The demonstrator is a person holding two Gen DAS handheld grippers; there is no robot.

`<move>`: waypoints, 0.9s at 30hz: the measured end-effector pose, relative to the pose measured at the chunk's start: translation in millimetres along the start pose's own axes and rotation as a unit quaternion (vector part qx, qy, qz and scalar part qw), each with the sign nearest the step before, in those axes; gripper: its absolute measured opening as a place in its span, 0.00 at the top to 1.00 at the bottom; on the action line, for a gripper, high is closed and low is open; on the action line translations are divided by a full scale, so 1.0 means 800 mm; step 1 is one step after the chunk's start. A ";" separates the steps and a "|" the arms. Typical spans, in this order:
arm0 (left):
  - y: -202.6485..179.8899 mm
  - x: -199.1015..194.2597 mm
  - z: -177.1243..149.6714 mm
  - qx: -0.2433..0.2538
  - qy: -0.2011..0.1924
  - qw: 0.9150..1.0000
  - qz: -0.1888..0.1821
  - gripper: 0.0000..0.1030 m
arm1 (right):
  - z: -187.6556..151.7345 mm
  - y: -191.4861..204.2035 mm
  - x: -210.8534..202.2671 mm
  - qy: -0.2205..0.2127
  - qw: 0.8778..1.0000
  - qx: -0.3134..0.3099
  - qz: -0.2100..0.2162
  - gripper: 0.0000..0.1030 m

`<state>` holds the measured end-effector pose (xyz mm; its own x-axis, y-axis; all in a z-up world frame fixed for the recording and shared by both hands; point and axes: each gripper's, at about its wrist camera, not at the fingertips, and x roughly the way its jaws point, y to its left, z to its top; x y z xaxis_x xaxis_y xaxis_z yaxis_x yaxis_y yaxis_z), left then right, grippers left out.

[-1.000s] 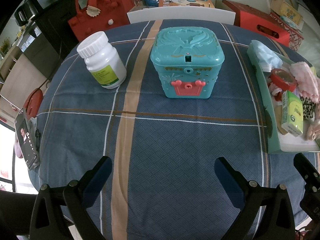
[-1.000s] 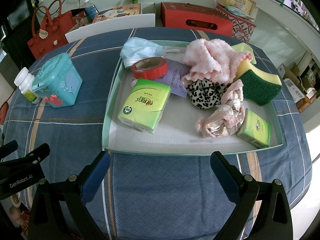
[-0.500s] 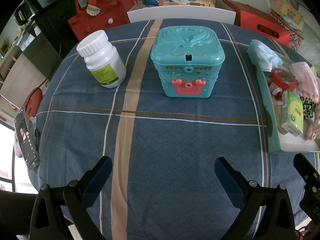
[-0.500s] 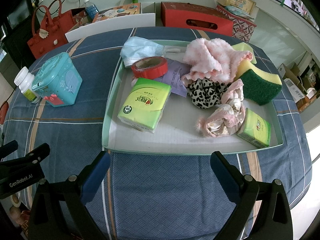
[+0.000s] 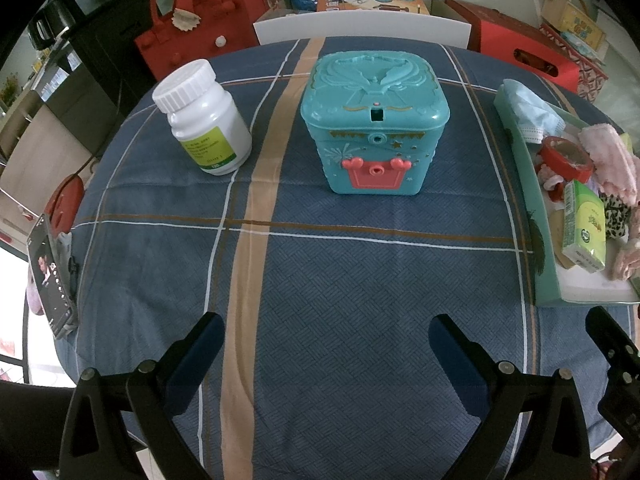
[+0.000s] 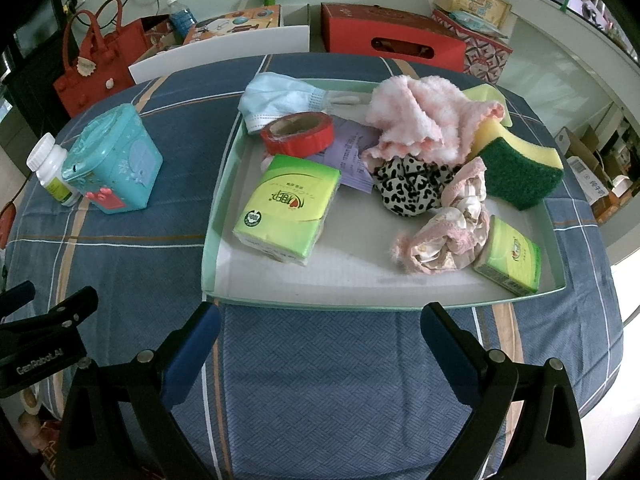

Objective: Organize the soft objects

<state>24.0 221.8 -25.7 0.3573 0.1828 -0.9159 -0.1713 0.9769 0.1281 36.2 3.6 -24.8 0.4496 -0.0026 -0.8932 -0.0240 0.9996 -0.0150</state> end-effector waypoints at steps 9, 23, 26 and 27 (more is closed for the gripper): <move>0.004 -0.002 0.000 -0.001 0.001 1.000 -0.006 0.00 | 0.003 0.002 0.002 0.003 1.000 -0.004 -0.005 0.03; -0.003 -0.012 -0.002 0.008 -0.016 1.000 -0.009 0.00 | 0.005 -0.003 -0.011 -0.014 0.999 0.024 0.033 0.03; -0.007 -0.016 -0.005 0.011 -0.020 1.000 -0.010 0.00 | 0.005 0.002 -0.020 -0.032 0.999 0.020 0.033 0.03; -0.007 -0.018 -0.006 0.011 -0.022 1.000 -0.011 0.00 | 0.005 0.004 -0.022 -0.038 0.999 0.016 0.035 0.03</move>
<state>15.8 213.3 -15.0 0.4002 0.1660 -0.9012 -0.1428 0.9827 0.1176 31.5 7.2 -7.5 0.5140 0.0674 -0.8551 -0.0295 0.9977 0.0609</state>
